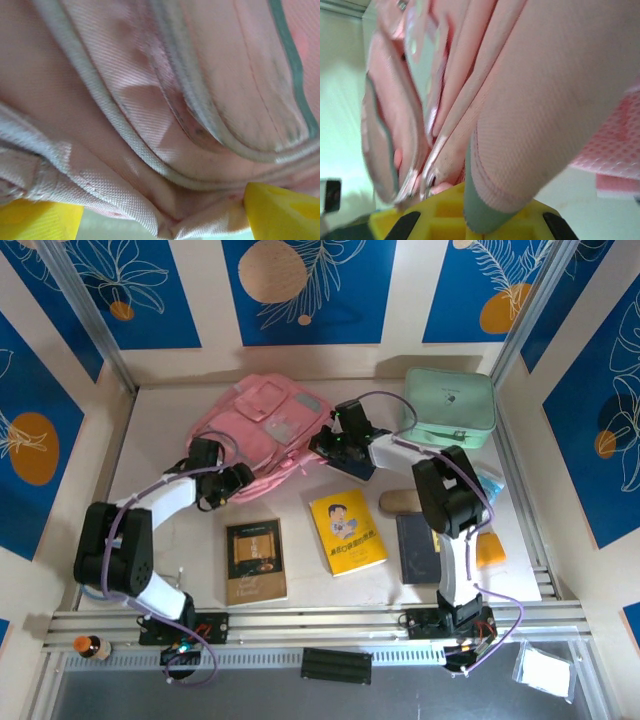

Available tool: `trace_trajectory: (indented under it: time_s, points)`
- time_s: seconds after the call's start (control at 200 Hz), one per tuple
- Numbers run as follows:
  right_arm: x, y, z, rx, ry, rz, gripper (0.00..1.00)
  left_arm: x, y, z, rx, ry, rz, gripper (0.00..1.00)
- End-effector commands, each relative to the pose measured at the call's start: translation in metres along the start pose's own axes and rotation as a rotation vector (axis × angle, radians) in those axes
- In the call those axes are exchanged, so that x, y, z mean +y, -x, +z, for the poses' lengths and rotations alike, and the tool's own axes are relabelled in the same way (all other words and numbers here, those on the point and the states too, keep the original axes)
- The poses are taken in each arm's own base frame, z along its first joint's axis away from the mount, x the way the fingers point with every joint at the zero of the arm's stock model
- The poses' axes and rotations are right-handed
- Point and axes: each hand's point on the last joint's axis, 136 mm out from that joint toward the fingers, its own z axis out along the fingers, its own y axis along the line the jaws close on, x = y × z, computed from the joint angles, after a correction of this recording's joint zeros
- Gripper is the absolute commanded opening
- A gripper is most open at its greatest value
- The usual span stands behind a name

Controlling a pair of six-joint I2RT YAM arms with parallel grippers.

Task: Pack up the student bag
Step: Rotate the student bag at the top-center of the table, then unzip the student bag at the center of the table.

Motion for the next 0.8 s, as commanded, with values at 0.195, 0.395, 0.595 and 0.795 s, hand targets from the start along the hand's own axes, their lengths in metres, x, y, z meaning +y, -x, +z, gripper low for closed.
trace_trajectory:
  time_s: [0.195, 0.395, 0.595, 0.795]
  points:
    - [0.040, -0.030, -0.035, -0.002, 0.108, 0.157, 0.00, -0.010, 0.042, -0.029, -0.176, 0.051, 0.136, 0.82]
    - [0.036, -0.023, -0.040, -0.074, 0.048, 0.287, 0.00, -0.027, 0.026, -0.080, -0.326, 0.155, 0.248, 0.85]
    - [0.041, -0.019, -0.048, -0.096, 0.050, 0.312, 0.00, -0.064, -0.025, -0.086, -0.303, 0.075, 0.319, 0.86]
    - [0.050, -0.019, -0.049, -0.074, 0.086, 0.325, 0.00, -0.118, -0.057, -0.067, -0.263, 0.016, 0.429, 0.78]
